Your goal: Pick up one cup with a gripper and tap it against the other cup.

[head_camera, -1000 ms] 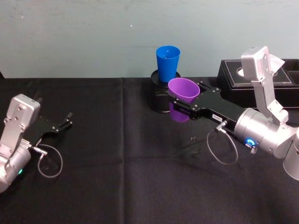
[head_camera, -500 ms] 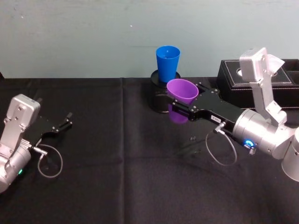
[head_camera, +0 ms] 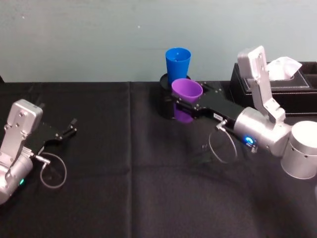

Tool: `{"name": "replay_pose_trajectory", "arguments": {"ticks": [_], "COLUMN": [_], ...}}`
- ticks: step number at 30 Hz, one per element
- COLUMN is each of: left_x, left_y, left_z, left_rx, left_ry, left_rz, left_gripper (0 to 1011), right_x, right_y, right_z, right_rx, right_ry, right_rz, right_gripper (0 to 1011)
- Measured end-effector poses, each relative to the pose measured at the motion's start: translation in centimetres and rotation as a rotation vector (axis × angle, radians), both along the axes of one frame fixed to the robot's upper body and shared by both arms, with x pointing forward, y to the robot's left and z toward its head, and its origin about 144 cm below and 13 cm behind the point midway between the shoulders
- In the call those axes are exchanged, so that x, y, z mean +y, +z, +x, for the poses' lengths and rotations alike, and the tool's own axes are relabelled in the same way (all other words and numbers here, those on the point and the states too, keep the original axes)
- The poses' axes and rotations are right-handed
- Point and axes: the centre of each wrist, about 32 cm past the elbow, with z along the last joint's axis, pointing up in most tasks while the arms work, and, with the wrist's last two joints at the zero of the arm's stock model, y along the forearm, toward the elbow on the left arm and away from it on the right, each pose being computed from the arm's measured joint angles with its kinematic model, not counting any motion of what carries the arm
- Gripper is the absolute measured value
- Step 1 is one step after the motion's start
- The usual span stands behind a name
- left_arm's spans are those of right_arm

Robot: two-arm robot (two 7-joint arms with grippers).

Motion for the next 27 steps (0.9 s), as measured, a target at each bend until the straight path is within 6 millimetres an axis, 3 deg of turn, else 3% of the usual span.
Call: {"name": "replay_pose_trajectory", "arguments": {"ticks": [14,27], "left_x": [0.0,0.0], "left_y": [0.0,0.0], "left_z": [0.0,0.0], "left_rx": [0.0,0.0], "left_ry": [0.0,0.0], "left_rz": [0.0,0.0], "left_gripper": [1000,1000], "right_x": [1.0,1.3], "right_y": [-0.4,-0.3], "right_z": [3.9,6.0], "right_rx": [0.008,-0.001], "right_ry": [-0.029,-0.049], "right_rz": [0.013,0.013], "right_gripper": [731,731]}}
